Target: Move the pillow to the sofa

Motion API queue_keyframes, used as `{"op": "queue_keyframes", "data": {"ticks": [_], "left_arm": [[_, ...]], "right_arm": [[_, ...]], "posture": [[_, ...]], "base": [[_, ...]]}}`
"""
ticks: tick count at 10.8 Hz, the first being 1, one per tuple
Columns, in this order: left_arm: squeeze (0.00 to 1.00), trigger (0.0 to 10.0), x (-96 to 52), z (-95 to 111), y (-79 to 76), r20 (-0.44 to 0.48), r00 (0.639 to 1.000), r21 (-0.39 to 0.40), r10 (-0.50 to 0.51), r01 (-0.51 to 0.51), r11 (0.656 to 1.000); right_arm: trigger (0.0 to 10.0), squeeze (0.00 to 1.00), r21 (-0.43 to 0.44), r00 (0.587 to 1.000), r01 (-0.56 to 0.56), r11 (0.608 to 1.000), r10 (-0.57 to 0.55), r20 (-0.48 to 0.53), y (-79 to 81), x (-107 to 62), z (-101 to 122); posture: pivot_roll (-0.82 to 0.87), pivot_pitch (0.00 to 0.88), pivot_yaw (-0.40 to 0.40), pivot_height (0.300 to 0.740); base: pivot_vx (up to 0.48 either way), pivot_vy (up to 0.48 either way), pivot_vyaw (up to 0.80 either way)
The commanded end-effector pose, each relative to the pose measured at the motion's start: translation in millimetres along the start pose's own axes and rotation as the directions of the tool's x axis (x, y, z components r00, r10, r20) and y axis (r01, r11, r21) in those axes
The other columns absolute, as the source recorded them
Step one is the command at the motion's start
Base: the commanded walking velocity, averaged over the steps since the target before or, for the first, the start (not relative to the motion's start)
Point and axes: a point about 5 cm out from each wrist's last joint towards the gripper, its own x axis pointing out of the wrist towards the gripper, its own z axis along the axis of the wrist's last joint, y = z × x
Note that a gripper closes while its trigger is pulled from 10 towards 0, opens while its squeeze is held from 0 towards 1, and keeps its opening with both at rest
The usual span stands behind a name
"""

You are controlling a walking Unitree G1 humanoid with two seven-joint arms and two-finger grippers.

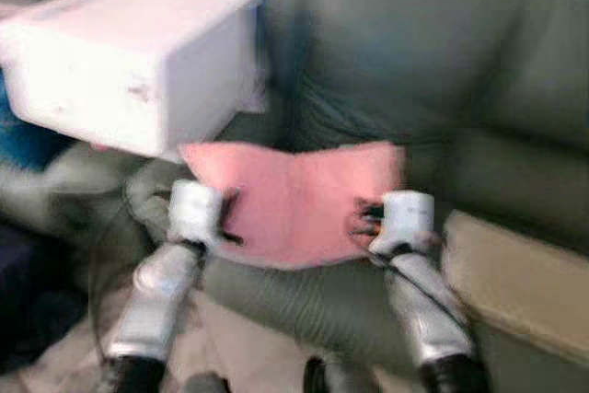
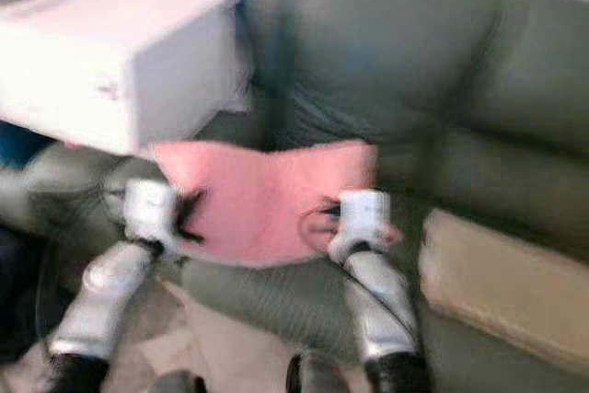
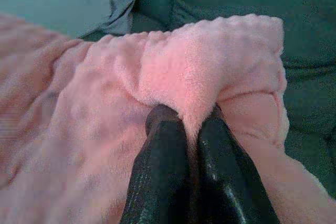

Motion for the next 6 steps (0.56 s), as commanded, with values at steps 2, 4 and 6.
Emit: {"op": "queue_keyframes", "data": {"ticks": [2, 4, 6], "left_arm": [[0.0, 10.0, 6.0, 7.8, -13.3, 0.034, 0.998, -0.001, -0.045, 0.045, 0.999], [0.0, 10.0, 6.3, 8.7, -14.9, 0.042, 0.997, -0.001, -0.06, 0.06, 0.998], [0.0, 10.0, 5.6, 9.9, -14.0, 0.046, 0.997, 0.0, -0.06, 0.06, 0.998]], "right_arm": [[10.0, 0.0, -0.026, 1.0, 0.021, 0.999, -0.02, 0.023, -10.4, 2.1, 9.3], [10.0, 0.0, -0.03, 1.0, 0.02, 0.999, -0.02, 0.022, -10.6, 2.3, 9.0], [10.0, 0.0, -0.031, 1.0, 0.019, 0.999, -0.019, 0.018, -9.5, 2.3, 8.4]], "posture": [[0.01, 0.042, -0.079, 0.74], [0.01, 0.043, -0.079, 0.74], [0.01, 0.044, -0.078, 0.74]], "base": [[0.0, 0.0, -0.8], [0.0, 0.0, -0.8], [0.0, 0.0, -0.8]]}}
